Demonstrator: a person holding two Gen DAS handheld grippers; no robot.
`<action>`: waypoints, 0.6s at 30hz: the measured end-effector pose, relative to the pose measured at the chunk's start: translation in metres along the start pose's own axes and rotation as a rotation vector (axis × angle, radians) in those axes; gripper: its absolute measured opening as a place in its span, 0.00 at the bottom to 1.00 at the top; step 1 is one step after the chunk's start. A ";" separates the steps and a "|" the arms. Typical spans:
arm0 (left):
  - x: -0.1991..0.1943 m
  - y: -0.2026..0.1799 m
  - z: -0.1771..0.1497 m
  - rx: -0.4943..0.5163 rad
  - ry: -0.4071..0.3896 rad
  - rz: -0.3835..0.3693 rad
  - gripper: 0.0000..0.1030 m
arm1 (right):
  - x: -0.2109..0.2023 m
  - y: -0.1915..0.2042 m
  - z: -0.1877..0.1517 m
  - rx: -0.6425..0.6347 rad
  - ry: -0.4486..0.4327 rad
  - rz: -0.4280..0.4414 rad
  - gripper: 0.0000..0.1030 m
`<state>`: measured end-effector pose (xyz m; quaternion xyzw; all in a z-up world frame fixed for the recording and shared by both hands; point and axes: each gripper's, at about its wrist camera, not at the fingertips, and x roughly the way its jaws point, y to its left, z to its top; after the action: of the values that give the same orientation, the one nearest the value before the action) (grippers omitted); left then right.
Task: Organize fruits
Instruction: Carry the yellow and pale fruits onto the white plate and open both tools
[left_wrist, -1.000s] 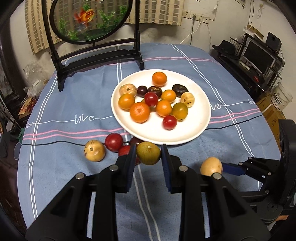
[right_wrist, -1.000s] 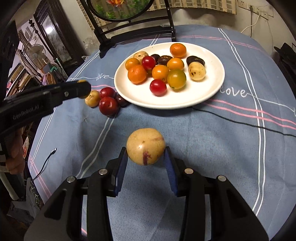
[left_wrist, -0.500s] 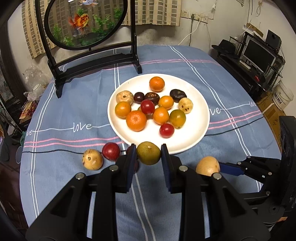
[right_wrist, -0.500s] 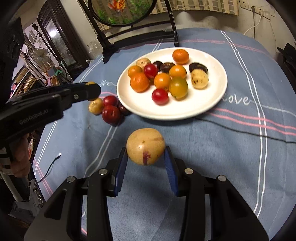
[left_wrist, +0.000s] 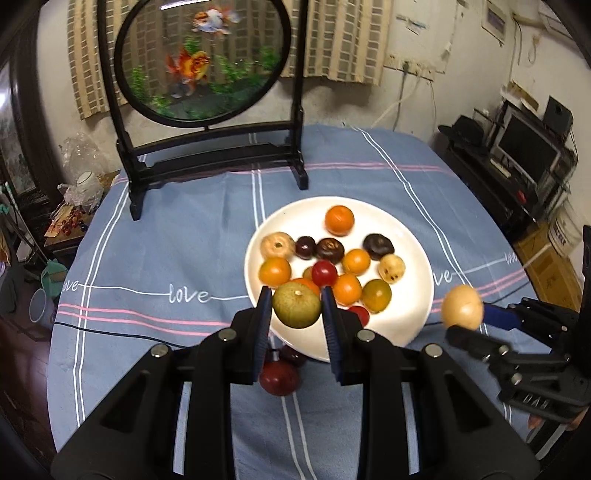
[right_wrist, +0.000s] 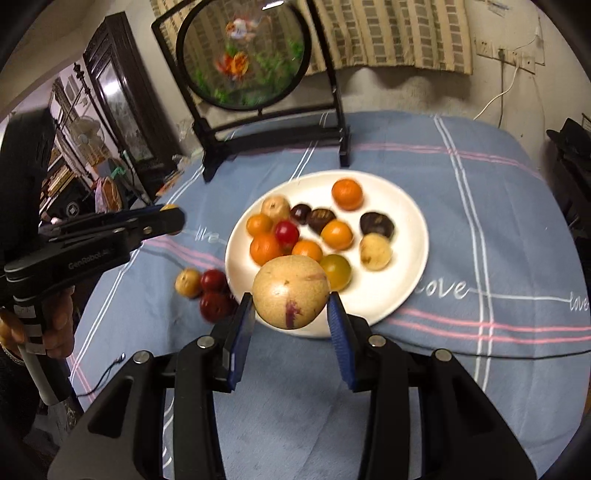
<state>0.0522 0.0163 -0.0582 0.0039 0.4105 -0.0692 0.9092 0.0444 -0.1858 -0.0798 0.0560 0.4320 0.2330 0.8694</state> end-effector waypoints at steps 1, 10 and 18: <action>0.000 0.003 -0.001 -0.008 0.003 0.000 0.26 | 0.000 -0.002 0.001 0.006 -0.004 -0.004 0.39; 0.019 -0.009 -0.024 -0.009 0.084 -0.030 0.26 | 0.013 -0.012 -0.024 0.049 0.062 -0.005 0.39; 0.028 -0.033 -0.019 0.049 0.097 -0.055 0.26 | 0.020 -0.009 -0.029 0.048 0.086 -0.008 0.39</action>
<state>0.0520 -0.0185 -0.0906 0.0182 0.4521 -0.1041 0.8857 0.0356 -0.1877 -0.1146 0.0649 0.4745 0.2214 0.8495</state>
